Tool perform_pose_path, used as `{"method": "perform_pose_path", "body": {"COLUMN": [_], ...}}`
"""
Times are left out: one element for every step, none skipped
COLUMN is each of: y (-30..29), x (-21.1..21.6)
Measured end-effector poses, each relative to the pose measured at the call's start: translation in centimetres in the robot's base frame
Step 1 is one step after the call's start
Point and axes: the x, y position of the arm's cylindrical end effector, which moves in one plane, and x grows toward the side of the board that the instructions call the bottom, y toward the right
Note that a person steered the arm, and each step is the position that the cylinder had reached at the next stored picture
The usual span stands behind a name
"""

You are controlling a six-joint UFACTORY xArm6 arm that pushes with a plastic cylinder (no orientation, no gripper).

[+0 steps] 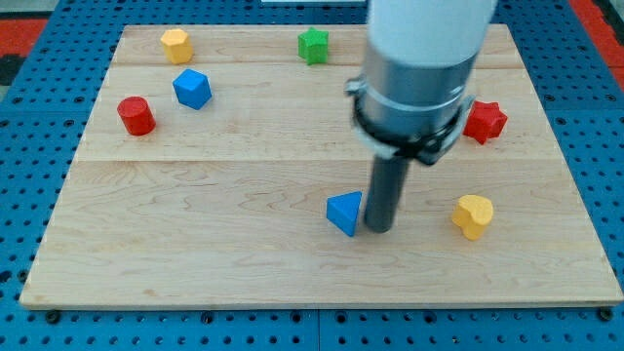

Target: Push the triangle diagonally to the bottom right of the red circle

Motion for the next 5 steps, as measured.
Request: {"method": "perform_pose_path", "body": {"y": [-0.1,1.1,-3.4,-6.2,-7.2], "x": [-1.8,-4.2,-1.7,-0.2,-1.9]}}
